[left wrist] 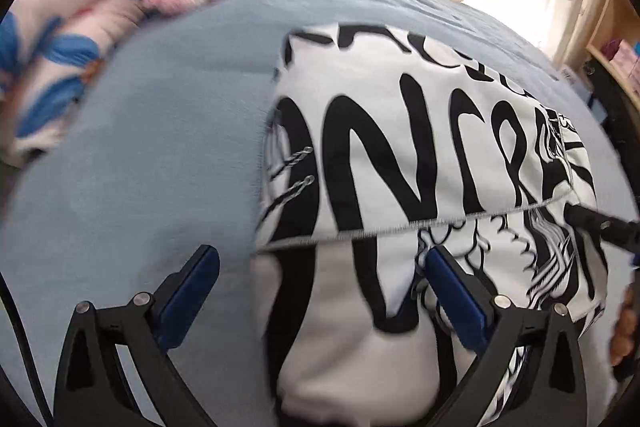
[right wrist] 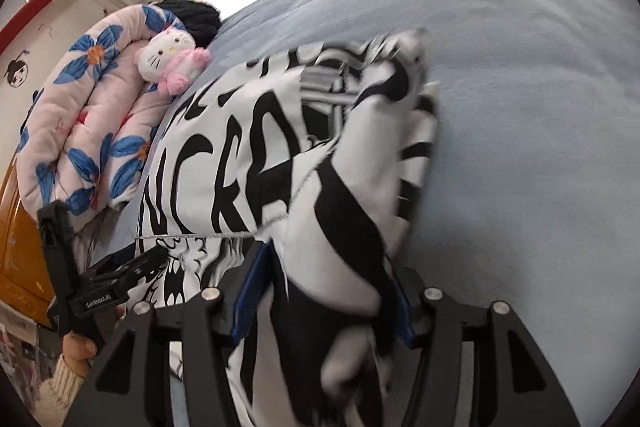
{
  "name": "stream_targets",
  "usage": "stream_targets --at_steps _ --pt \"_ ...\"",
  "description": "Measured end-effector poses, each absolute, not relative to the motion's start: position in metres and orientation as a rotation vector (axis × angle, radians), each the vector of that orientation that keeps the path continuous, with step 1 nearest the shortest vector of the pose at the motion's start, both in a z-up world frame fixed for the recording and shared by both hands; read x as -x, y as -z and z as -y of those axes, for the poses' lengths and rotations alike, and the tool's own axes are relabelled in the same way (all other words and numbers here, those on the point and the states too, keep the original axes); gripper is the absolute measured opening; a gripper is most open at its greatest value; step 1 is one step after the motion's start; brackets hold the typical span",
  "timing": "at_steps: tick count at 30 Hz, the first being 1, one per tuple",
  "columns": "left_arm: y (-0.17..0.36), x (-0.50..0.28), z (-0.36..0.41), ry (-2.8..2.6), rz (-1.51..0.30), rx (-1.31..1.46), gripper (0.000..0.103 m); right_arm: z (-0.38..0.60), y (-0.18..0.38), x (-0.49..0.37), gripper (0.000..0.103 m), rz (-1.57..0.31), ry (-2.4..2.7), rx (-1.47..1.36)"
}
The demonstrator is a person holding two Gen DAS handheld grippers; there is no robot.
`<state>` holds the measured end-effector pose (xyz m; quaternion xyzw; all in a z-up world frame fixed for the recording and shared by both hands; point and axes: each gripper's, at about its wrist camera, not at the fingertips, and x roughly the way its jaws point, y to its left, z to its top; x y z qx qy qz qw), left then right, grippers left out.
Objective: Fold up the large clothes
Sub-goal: 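Press the folded bundle down with both tools and release it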
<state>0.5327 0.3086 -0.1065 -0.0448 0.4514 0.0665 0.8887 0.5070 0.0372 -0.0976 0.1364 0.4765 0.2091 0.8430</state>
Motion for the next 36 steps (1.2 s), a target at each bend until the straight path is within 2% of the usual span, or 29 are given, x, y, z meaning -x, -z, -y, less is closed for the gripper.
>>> stream_targets --at_steps 2,5,6,7,8,9,10,14,16,19,24,26,27,32,36 --pt "0.096 -0.516 -0.299 -0.180 -0.907 0.053 0.101 -0.034 0.082 -0.491 0.055 -0.941 -0.417 -0.242" --pt "0.083 -0.492 -0.287 -0.183 -0.849 0.066 0.092 -0.045 0.063 -0.468 0.055 -0.870 -0.395 -0.147" --pt "0.082 -0.490 -0.284 -0.188 -0.847 0.076 0.083 -0.051 0.060 -0.462 0.055 -0.866 -0.401 -0.132" --pt "0.083 -0.486 -0.280 -0.189 -0.851 0.087 0.070 -0.057 0.059 -0.457 0.051 -0.865 -0.405 -0.123" --pt "0.087 -0.483 -0.275 -0.191 -0.863 0.099 0.063 -0.064 0.060 -0.452 0.047 -0.868 -0.421 -0.115" --pt "0.093 -0.484 -0.270 -0.198 -0.880 0.099 0.047 -0.072 0.062 -0.449 0.039 -0.873 -0.438 -0.102" --pt "0.091 -0.473 -0.258 -0.206 -0.895 0.092 0.040 -0.079 0.066 -0.445 0.035 -0.882 -0.445 -0.079" --pt "0.103 -0.464 -0.237 -0.262 -0.887 -0.004 0.040 -0.090 0.089 -0.440 0.025 -0.930 -0.389 0.006" --pt "0.104 -0.464 -0.239 -0.258 -0.885 0.004 0.040 -0.085 0.094 -0.444 0.015 -0.948 -0.360 0.006" --pt "0.103 -0.465 -0.243 -0.256 -0.891 0.018 0.040 -0.080 0.093 -0.444 0.012 -0.953 -0.350 0.008" --pt "0.095 -0.455 -0.237 -0.264 -0.904 0.025 0.041 -0.076 0.082 -0.432 0.012 -0.947 -0.347 0.027" --pt "0.090 -0.447 -0.232 -0.251 -0.926 0.041 0.052 -0.074 0.077 -0.424 0.012 -0.955 -0.355 0.030" --pt "0.087 -0.442 -0.229 -0.243 -0.938 0.053 0.061 -0.071 0.072 -0.418 0.012 -0.957 -0.361 0.029" --pt "0.063 -0.411 -0.206 -0.205 -0.944 0.058 0.063 -0.057 0.043 -0.381 0.015 -0.934 -0.387 0.028" --pt "0.033 -0.375 -0.182 -0.185 -0.929 0.050 0.080 -0.038 0.012 -0.342 0.018 -0.918 -0.403 0.014"
